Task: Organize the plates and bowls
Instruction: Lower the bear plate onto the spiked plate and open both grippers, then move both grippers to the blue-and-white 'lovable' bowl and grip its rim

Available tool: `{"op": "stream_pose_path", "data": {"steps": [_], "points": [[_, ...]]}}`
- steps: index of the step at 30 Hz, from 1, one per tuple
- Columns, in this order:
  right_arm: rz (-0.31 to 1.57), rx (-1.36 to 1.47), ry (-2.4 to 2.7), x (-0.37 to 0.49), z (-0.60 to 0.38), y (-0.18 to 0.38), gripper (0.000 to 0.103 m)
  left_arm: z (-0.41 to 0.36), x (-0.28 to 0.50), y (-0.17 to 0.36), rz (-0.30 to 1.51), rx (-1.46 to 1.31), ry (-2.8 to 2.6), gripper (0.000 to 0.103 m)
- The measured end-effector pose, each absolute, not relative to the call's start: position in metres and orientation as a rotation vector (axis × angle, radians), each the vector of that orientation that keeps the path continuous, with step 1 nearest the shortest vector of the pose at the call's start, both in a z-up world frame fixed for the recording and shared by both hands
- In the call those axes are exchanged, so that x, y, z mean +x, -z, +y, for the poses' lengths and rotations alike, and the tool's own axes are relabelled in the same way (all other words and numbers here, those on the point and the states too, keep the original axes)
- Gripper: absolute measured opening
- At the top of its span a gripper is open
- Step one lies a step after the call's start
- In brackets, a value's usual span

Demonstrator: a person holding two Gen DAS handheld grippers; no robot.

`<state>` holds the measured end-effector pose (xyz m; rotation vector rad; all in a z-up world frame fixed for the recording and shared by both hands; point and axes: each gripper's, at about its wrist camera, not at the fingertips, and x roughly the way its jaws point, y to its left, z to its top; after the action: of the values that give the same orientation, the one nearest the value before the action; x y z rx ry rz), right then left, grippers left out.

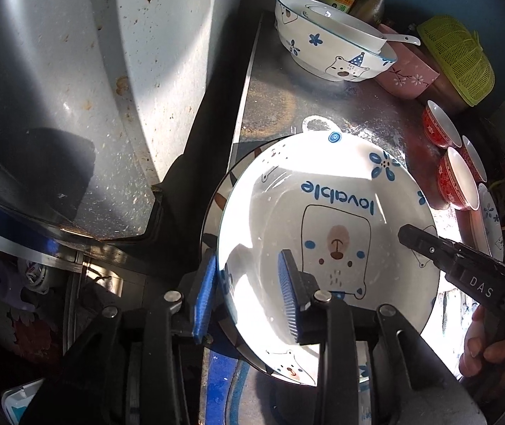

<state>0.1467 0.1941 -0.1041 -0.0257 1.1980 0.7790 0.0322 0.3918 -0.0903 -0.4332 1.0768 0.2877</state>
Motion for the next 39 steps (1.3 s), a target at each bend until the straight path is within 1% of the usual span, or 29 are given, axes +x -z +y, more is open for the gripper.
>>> {"op": "stream_pose_path", "data": {"steps": [1,2,3,5,6,7,8,9,10,11,12,13,14,15,16,17,18,22,26,39], "points": [[1.199,-0.030,-0.777,0.146,0.194,0.103,0.015,0.389,0.031,0.084,1.053,-0.411,-0.290,0.058],[1.199,-0.035,-0.775,0.146,0.195,0.103,0.015,0.386,0.031,0.078,1.030,-0.397,-0.285,0.068],[1.198,-0.039,-0.771,0.146,0.197,0.103,0.015,0.384,0.030,0.072,1.011,-0.392,-0.277,0.073],[1.198,-0.042,-0.765,0.146,0.199,0.103,0.017,0.381,0.032,0.065,0.998,-0.382,-0.273,0.074],[1.189,-0.034,-0.768,0.145,0.199,0.102,0.024,0.380,0.033,0.063,0.997,-0.379,-0.271,0.074],[1.175,-0.023,-0.777,0.145,0.199,0.099,0.029,0.380,0.033,0.062,0.997,-0.377,-0.270,0.074],[1.152,-0.018,-0.786,0.142,0.199,0.095,0.042,0.379,0.033,0.062,1.000,-0.377,-0.271,0.074],[1.124,-0.023,-0.786,0.140,0.199,0.090,0.059,0.378,0.033,0.062,1.002,-0.378,-0.271,0.074],[1.093,-0.031,-0.780,0.138,0.199,0.086,0.068,0.378,0.033,0.062,1.005,-0.378,-0.271,0.074],[1.068,-0.030,-0.784,0.137,0.199,0.080,0.080,0.377,0.032,0.062,1.007,-0.379,-0.274,0.074],[1.055,-0.027,-0.792,0.137,0.198,0.077,0.085,0.377,0.031,0.063,1.008,-0.381,-0.275,0.074],[1.053,-0.026,-0.794,0.137,0.197,0.076,0.086,0.376,0.031,0.063,1.010,-0.382,-0.277,0.076],[1.054,-0.026,-0.793,0.138,0.196,0.075,0.089,0.375,0.030,0.063,1.010,-0.383,-0.280,0.081],[1.060,-0.028,-0.786,0.139,0.195,0.074,0.093,0.374,0.029,0.063,1.005,-0.385,-0.281,0.089],[1.063,-0.023,-0.784,0.140,0.193,0.075,0.096,0.374,0.028,0.062,0.999,-0.387,-0.282,0.092],[1.067,-0.016,-0.779,0.141,0.191,0.075,0.100,0.373,0.027,0.061,0.996,-0.388,-0.283,0.097],[1.071,-0.007,-0.774,0.142,0.187,0.075,0.103,0.372,0.028,0.060,0.995,-0.387,-0.282,0.097],[1.089,0.014,-0.755,0.141,0.172,0.070,0.103,0.367,0.031,0.058,0.998,-0.380,-0.274,0.098],[1.087,0.025,-0.729,0.141,0.162,0.066,0.103,0.363,0.036,0.054,0.996,-0.380,-0.254,0.101],[1.080,0.104,-0.594,0.145,0.124,0.054,0.103,0.342,0.063,0.043,0.993,-0.341,-0.105,0.102]]}}
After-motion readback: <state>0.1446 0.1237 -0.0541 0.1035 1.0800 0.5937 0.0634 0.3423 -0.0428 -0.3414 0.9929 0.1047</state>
